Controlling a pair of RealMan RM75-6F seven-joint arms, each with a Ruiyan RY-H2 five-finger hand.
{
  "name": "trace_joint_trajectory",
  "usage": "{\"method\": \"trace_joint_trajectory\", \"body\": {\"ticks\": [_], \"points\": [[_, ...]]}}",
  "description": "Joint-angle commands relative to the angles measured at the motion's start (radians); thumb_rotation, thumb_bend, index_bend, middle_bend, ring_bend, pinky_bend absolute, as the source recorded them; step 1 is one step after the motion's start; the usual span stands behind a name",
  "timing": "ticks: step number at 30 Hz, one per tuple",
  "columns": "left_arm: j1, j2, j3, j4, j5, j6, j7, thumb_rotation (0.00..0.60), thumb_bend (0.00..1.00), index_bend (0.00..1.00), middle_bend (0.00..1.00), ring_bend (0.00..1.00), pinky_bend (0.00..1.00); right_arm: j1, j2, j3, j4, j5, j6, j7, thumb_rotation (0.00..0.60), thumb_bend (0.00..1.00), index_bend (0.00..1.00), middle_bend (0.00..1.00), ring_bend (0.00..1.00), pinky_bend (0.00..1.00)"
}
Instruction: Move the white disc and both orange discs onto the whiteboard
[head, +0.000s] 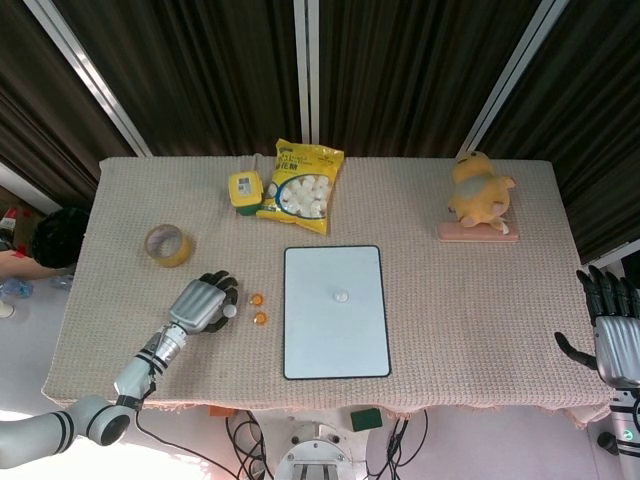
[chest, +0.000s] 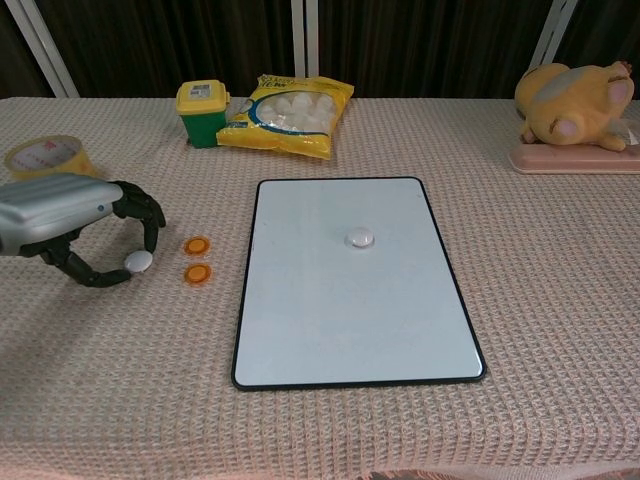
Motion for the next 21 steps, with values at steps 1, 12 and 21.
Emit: {"method": "trace_joint_trajectory", "body": {"ticks": [1, 12, 21], "points": [[-0.002, 0.002, 0.0, -0.001, -0.007, -0.004, 0.002, 0.597, 0.28, 0.44, 0.24, 0.14, 0.26, 0.0, 0.0, 0.0, 0.001, 0.0, 0.001, 0.001, 0.6, 0.2, 0.0, 0.0, 0.0, 0.0], [-0.007, 0.003, -0.001, -0.01, -0.012, 0.002, -0.003, 0.598, 0.28, 0.47, 0.24, 0.14, 0.26, 0.001, -0.004, -0.001, 0.006, 0.003, -0.006, 0.001, 0.6, 0.2, 0.0, 0.0, 0.0, 0.0], [-0.018, 0.015, -0.009, -0.027, -0.015, -0.006, -0.037, 0.6, 0.28, 0.48, 0.25, 0.14, 0.26, 0.001, -0.004, -0.001, 0.011, 0.003, -0.007, 0.006, 0.6, 0.2, 0.0, 0.0, 0.0, 0.0]]}}
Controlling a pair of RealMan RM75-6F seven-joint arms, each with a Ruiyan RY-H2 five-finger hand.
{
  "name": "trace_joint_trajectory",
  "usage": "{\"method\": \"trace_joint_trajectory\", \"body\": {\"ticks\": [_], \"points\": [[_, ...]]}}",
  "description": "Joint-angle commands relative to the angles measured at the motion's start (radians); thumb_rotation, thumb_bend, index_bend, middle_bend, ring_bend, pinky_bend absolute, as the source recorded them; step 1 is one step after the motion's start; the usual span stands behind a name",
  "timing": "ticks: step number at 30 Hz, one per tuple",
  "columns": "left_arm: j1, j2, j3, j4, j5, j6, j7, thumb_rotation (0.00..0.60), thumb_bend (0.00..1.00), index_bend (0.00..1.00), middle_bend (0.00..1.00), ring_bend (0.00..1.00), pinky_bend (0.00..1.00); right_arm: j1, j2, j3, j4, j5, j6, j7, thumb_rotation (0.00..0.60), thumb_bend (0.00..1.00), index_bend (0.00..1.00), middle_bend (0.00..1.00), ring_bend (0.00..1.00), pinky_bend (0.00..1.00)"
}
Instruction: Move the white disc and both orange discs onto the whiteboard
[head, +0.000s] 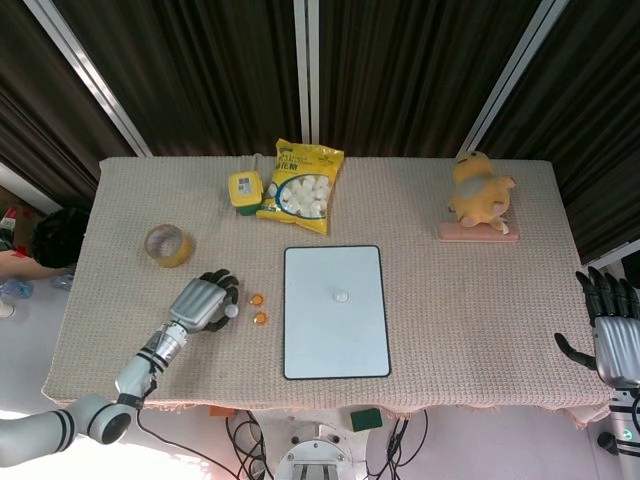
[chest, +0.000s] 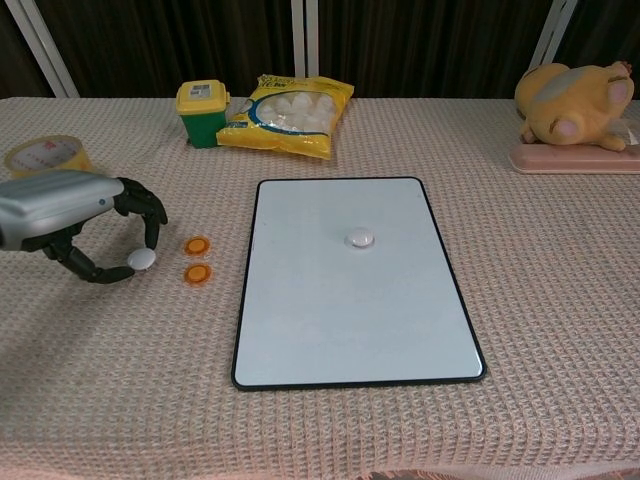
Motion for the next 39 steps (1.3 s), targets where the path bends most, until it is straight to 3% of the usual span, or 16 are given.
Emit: {"method": "trace_joint_trajectory", "body": {"ticks": [1, 6, 13, 17, 26, 39], "points": [[-0.012, 0.013, -0.007, -0.015, 0.008, -0.001, 0.0, 0.599, 0.28, 0.48, 0.25, 0.14, 0.27, 0.0, 0.001, 0.0, 0.0, -0.001, 0.001, 0.001, 0.6, 0.2, 0.0, 0.0, 0.0, 0.0], [-0.045, 0.032, -0.031, -0.069, 0.015, -0.01, 0.035, 0.599, 0.28, 0.48, 0.25, 0.14, 0.28, 0.0, 0.0, 0.0, 0.001, -0.001, 0.0, 0.002, 0.6, 0.2, 0.0, 0.0, 0.0, 0.0], [-0.152, 0.014, -0.102, -0.135, -0.03, -0.12, 0.022, 0.599, 0.28, 0.49, 0.25, 0.14, 0.26, 0.0, -0.001, -0.001, 0.0, -0.004, 0.001, 0.001, 0.6, 0.2, 0.0, 0.0, 0.0, 0.0], [-0.215, -0.047, -0.141, -0.09, -0.065, -0.177, -0.004, 0.596, 0.28, 0.5, 0.25, 0.14, 0.24, -0.001, 0.002, -0.001, -0.004, -0.005, 0.003, -0.002, 0.6, 0.2, 0.0, 0.0, 0.0, 0.0], [-0.31, -0.218, -0.166, 0.061, -0.129, -0.196, 0.116, 0.594, 0.28, 0.5, 0.25, 0.14, 0.24, -0.002, 0.013, 0.001, -0.013, -0.004, 0.005, -0.004, 0.6, 0.2, 0.0, 0.0, 0.0, 0.0], [-0.377, -0.321, -0.174, 0.189, -0.234, -0.219, 0.204, 0.593, 0.28, 0.5, 0.25, 0.14, 0.24, -0.006, 0.026, 0.004, -0.003, 0.003, 0.007, 0.021, 0.6, 0.2, 0.0, 0.0, 0.0, 0.0]]}}
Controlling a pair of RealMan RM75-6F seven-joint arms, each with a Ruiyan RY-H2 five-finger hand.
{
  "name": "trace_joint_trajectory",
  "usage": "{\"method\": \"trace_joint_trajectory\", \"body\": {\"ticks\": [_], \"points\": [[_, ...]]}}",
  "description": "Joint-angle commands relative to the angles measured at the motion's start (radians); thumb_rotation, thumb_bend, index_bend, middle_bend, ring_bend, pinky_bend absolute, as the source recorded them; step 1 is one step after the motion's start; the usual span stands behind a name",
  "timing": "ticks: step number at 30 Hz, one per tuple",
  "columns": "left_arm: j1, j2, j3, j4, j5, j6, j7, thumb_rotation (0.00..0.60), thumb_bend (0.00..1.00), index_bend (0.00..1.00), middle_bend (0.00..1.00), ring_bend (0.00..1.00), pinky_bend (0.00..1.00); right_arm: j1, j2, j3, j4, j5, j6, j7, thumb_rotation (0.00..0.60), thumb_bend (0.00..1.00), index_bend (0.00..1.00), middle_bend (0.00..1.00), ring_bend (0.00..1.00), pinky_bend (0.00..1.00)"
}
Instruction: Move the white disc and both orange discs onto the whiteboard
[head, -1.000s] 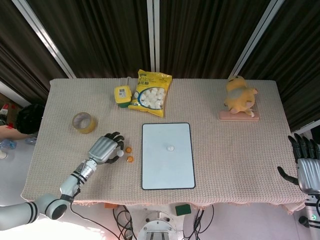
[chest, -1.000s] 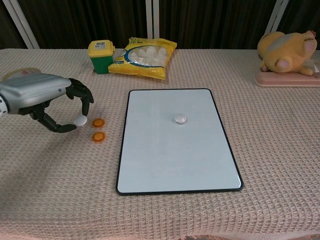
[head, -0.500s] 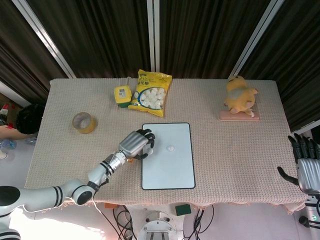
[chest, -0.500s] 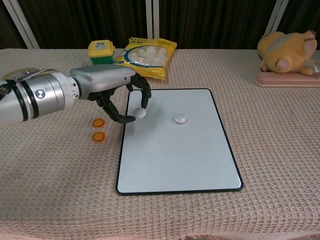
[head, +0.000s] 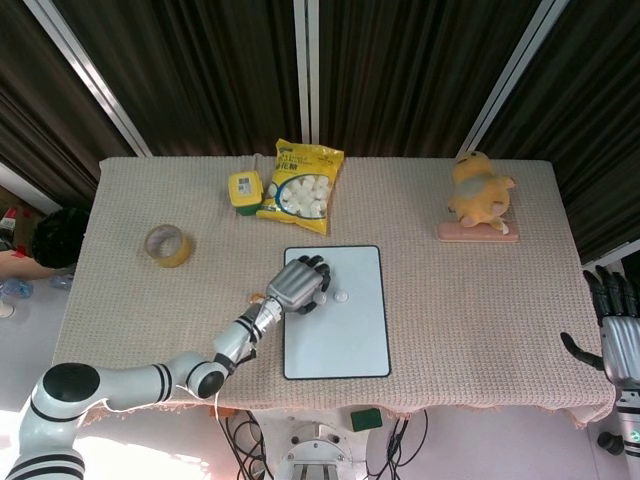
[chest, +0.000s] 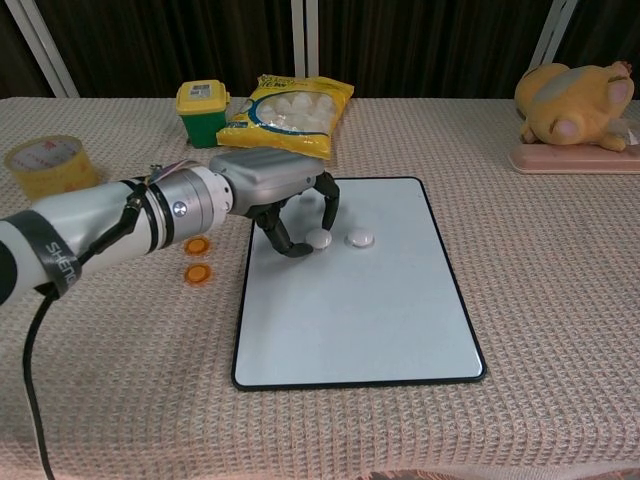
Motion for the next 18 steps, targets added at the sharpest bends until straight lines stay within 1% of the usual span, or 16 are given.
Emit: {"method": "trace_joint_trajectory", "body": {"ticks": [1, 18], "points": [[-0.008, -0.013, 0.004, 0.014, -0.011, 0.002, 0.01, 0.593, 0.28, 0.5, 0.25, 0.14, 0.24, -0.001, 0.001, 0.001, 0.002, 0.001, 0.001, 0.003, 0.6, 0.2, 0.0, 0.0, 0.0, 0.0], [-0.035, -0.034, 0.008, 0.027, -0.031, 0.019, 0.019, 0.59, 0.28, 0.5, 0.25, 0.14, 0.24, -0.003, -0.004, 0.0, 0.005, 0.005, -0.001, 0.005, 0.6, 0.2, 0.0, 0.0, 0.0, 0.0]]}}
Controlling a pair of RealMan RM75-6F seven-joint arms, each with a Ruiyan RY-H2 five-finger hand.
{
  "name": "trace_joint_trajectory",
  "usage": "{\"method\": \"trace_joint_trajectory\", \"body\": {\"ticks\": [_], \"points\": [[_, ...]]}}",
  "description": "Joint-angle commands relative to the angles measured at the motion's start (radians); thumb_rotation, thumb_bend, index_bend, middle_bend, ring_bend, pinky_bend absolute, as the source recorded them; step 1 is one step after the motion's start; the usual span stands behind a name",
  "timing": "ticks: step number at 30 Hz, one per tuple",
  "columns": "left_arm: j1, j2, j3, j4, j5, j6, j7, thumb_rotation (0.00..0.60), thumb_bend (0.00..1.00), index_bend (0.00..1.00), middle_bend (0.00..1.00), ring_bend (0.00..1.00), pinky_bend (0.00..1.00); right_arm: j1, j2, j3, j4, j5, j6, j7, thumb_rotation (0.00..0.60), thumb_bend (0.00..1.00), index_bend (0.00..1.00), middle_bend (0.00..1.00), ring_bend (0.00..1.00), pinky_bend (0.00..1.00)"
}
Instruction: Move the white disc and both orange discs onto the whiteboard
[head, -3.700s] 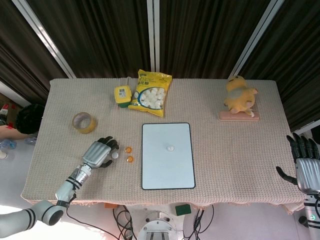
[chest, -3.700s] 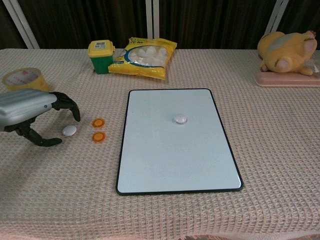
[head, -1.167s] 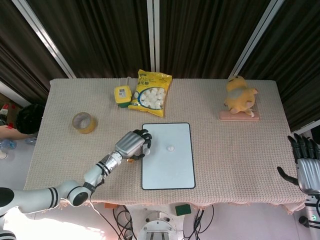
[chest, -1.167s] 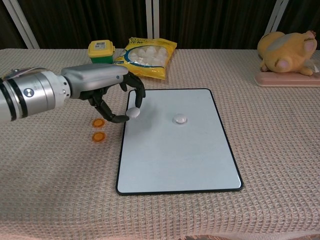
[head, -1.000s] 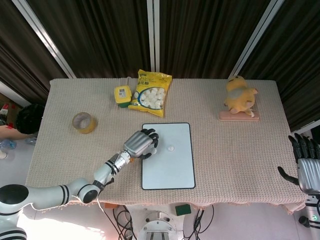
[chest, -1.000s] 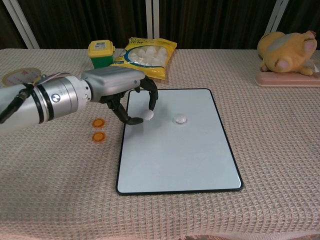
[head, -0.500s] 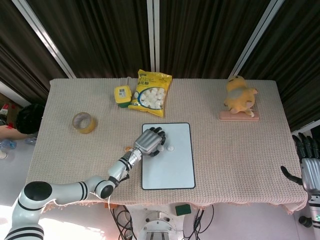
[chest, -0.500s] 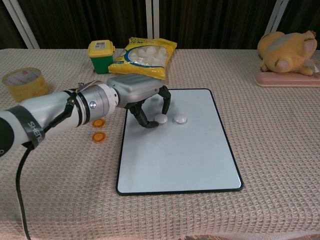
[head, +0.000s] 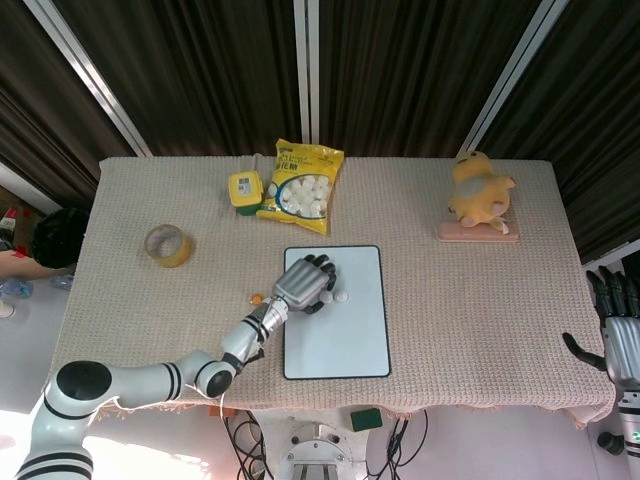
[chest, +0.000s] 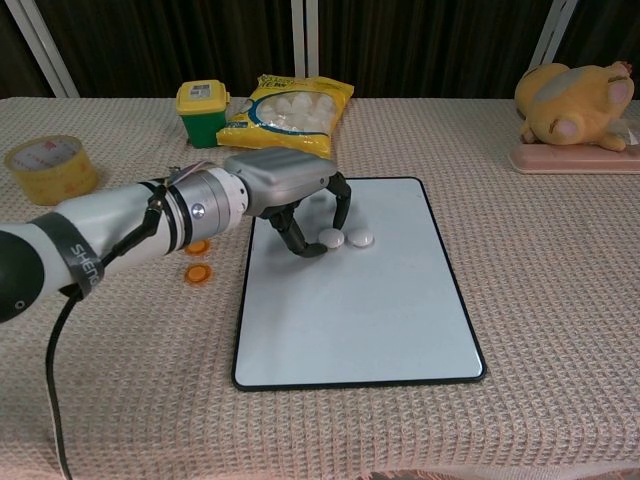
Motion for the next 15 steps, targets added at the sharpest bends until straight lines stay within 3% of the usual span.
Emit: {"method": "trace_joint_trajectory", "body": {"ticks": [1, 15], "points": [[-0.001, -0.006, 0.0, 0.003, -0.004, 0.007, 0.0, 0.589, 0.28, 0.5, 0.25, 0.14, 0.24, 0.0, -0.001, 0.0, 0.001, 0.002, -0.002, -0.001, 0.6, 0.2, 0.0, 0.0, 0.0, 0.0], [-0.016, -0.03, 0.003, 0.032, -0.017, 0.017, 0.023, 0.582, 0.28, 0.5, 0.25, 0.14, 0.23, -0.002, -0.004, 0.001, 0.009, 0.009, -0.004, 0.008, 0.6, 0.2, 0.0, 0.0, 0.0, 0.0]]}}
